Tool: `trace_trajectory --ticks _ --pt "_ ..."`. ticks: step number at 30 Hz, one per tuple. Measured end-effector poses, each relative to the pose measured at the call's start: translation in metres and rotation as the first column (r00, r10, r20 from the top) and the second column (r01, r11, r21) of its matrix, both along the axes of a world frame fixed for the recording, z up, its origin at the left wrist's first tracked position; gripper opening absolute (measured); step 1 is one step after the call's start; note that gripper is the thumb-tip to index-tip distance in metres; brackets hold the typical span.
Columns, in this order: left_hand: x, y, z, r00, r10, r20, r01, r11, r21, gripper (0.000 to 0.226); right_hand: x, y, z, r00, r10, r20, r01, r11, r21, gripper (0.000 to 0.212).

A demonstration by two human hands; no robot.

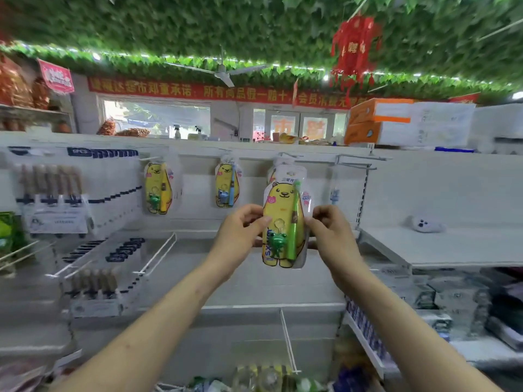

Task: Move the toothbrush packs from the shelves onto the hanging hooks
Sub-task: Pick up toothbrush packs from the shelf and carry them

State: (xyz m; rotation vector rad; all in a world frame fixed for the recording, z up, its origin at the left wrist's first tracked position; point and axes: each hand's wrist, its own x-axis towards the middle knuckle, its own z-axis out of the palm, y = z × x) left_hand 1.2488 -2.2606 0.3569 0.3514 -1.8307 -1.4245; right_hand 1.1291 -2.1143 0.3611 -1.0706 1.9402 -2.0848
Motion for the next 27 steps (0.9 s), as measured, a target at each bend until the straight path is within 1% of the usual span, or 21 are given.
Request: trace_trajectory --ticks 3,6,9,13,20,27 --pt "-0.033 0.004 -0.001 0.998 0.055 0.005 -0.055 0.998 -0.012 0.009 -0.035 -0.003 0.003 1.0 0.02 -0.018 -0.02 1.0 0.021 0.004" --pt "-0.053 0.003 -0.001 0.995 0.097 0.02 -0.097 0.995 -0.016 0.011 -0.056 -0.009 0.0 0.999 0.033 0.001 -0.033 0.999 0.028 0.008" --pt "-0.065 -0.006 -0.002 0.991 0.133 0.017 -0.132 0.991 -0.028 0.01 -0.072 -0.019 -0.001 0.998 0.053 0.016 -0.053 0.998 0.019 0.004" --pt "-0.074 -0.023 0.0 0.992 0.124 -0.025 -0.124 0.992 -0.021 0.009 -0.083 -0.036 0.001 0.999 0.054 0.01 -0.053 0.998 -0.035 0.004" --pt "-0.088 -0.047 0.006 0.996 0.094 -0.007 -0.095 0.993 -0.074 0.008 -0.099 -0.057 -0.004 1.0 0.019 -0.018 -0.02 0.998 -0.063 0.004" --pt "-0.109 -0.064 -0.005 0.998 0.062 -0.026 -0.064 0.995 -0.081 0.008 -0.118 -0.071 -0.011 1.0 0.013 -0.009 -0.013 0.997 -0.075 0.006"
